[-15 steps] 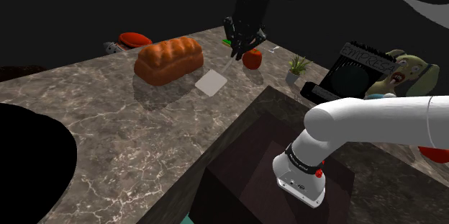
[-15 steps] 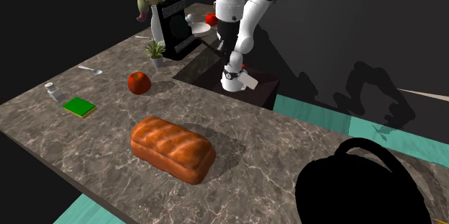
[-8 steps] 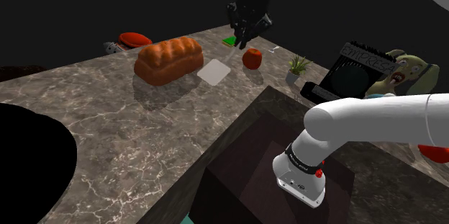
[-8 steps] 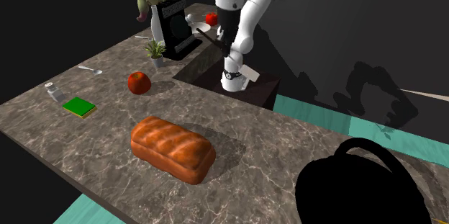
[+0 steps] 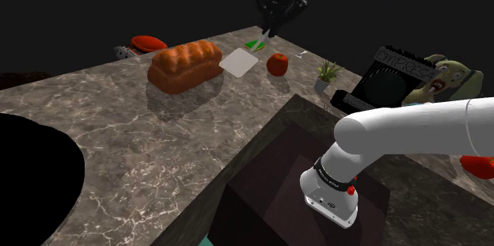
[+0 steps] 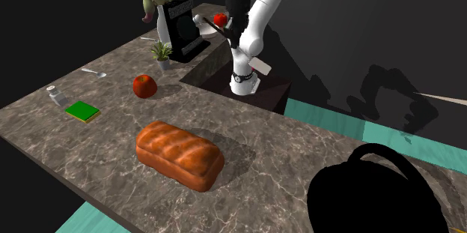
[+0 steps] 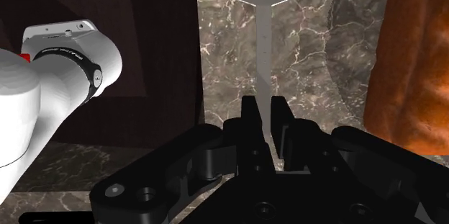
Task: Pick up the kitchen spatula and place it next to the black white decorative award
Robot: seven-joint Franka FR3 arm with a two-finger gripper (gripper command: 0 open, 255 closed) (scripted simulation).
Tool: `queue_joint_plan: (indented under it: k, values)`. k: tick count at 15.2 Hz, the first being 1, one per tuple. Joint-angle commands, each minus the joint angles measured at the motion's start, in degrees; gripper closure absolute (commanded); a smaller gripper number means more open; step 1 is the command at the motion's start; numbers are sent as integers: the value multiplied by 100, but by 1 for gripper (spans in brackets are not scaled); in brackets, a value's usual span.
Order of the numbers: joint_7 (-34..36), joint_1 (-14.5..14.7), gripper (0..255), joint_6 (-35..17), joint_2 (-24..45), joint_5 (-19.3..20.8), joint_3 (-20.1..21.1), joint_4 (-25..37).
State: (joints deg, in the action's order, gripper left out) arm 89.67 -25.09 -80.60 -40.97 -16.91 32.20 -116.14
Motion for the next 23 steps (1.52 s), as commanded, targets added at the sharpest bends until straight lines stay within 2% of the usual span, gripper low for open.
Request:
queue_joint_plan:
  k: [1, 11, 23]
  values:
    - [3, -17, 255, 138, 45, 33, -34, 176]
    - [102, -146, 255, 784, 439, 185, -71, 1201]
    - [-1647, -309, 255, 570, 270, 1014, -1577, 555]
